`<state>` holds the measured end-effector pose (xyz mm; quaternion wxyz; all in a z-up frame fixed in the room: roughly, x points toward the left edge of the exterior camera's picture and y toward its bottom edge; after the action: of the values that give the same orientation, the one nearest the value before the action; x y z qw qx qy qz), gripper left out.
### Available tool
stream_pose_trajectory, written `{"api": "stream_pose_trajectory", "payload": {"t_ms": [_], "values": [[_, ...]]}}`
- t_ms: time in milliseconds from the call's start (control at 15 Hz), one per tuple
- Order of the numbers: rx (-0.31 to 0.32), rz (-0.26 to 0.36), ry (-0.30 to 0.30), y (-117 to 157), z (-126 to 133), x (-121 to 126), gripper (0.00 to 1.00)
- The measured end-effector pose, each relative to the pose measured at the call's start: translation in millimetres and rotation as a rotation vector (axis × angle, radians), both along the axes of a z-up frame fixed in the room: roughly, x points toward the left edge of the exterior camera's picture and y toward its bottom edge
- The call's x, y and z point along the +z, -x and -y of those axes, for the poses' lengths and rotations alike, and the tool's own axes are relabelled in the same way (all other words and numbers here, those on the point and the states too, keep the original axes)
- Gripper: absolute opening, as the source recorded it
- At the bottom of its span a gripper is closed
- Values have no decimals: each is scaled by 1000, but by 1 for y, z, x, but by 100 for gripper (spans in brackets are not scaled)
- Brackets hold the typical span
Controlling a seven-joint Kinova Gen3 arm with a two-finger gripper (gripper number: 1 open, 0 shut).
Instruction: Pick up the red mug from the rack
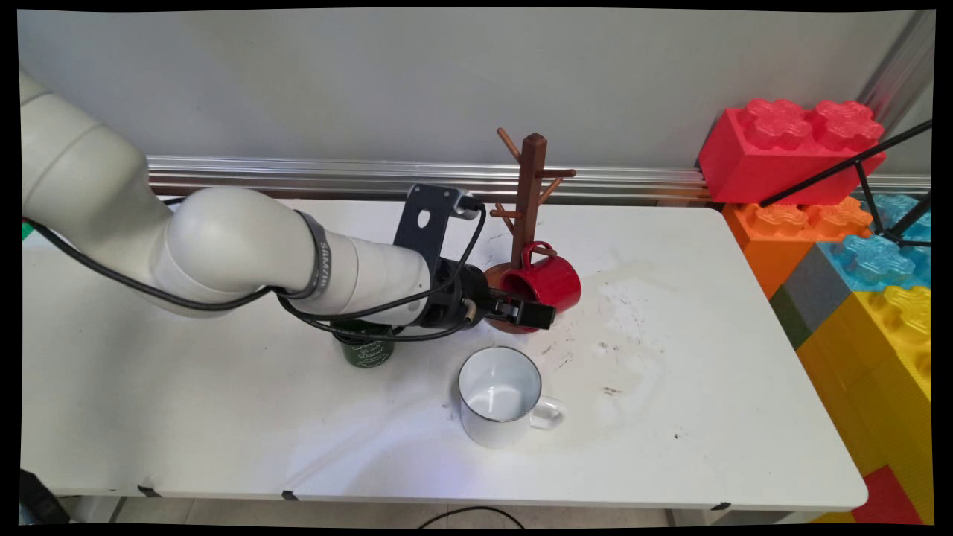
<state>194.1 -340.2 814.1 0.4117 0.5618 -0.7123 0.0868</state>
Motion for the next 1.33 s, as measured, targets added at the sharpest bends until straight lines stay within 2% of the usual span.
{"api": "stream_pose_trajectory", "payload": {"t_ms": [333, 1333], "values": [[19, -19, 17, 1, 4, -8, 100], [12, -33, 26, 16, 22, -27, 100]]}}
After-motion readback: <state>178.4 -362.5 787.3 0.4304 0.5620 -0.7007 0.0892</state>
